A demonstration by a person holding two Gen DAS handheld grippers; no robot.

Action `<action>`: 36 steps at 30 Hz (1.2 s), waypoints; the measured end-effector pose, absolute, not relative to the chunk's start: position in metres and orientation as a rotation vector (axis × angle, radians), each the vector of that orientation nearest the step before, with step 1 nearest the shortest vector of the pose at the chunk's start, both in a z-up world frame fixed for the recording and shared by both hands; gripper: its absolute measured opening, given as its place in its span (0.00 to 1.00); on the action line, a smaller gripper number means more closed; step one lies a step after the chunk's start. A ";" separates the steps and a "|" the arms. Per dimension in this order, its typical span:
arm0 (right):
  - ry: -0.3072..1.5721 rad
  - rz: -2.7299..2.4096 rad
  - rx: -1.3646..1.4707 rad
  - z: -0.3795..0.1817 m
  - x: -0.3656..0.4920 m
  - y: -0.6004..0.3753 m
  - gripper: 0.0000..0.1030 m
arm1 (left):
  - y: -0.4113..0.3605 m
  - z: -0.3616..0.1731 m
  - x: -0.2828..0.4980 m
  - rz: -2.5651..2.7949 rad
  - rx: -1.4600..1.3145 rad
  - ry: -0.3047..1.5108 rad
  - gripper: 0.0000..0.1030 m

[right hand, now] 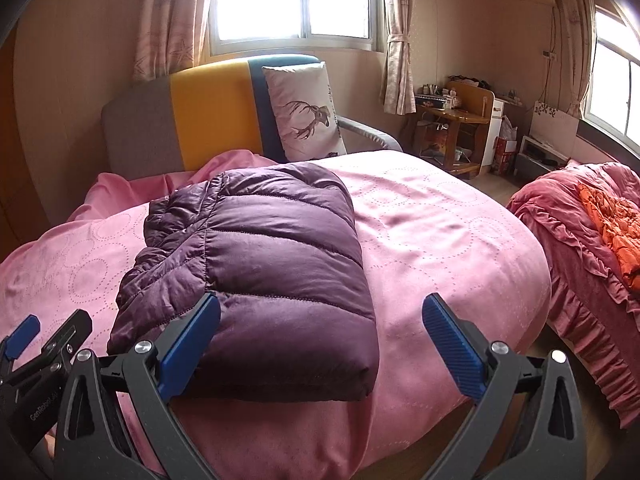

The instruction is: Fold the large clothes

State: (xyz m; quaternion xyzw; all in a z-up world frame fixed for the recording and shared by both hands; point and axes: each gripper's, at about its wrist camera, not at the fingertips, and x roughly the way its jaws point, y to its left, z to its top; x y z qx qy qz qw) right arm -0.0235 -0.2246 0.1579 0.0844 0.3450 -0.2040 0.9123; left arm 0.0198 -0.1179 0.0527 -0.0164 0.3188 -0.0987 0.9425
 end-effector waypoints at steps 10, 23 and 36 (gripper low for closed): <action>0.681 -0.444 0.124 0.159 -0.030 -0.219 0.98 | -0.127 0.058 0.010 -0.201 -0.003 0.649 0.96; 0.687 -0.432 0.150 0.153 -0.030 -0.224 0.98 | -0.129 0.059 0.008 -0.186 0.009 0.644 0.96; 0.703 -0.413 0.151 0.147 -0.025 -0.219 0.98 | -0.127 0.053 0.011 -0.165 0.009 0.664 0.96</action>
